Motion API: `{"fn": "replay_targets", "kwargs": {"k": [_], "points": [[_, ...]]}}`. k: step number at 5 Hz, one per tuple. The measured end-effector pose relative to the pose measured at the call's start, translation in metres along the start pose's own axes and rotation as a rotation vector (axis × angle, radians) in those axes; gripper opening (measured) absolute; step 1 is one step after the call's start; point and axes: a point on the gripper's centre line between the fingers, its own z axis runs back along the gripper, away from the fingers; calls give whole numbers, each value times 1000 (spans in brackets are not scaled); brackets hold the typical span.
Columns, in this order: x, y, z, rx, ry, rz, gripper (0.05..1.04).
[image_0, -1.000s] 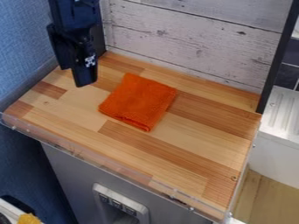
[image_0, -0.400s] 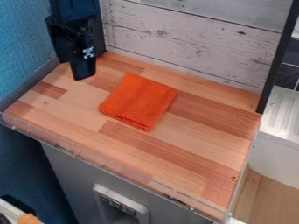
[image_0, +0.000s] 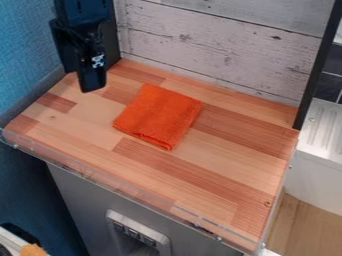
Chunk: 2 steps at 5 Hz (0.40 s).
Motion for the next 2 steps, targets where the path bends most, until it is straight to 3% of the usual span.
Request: {"fn": "replay_targets", "kwargs": {"k": [2], "points": [[-1, 1, 0, 8, 7, 0, 996]]}}
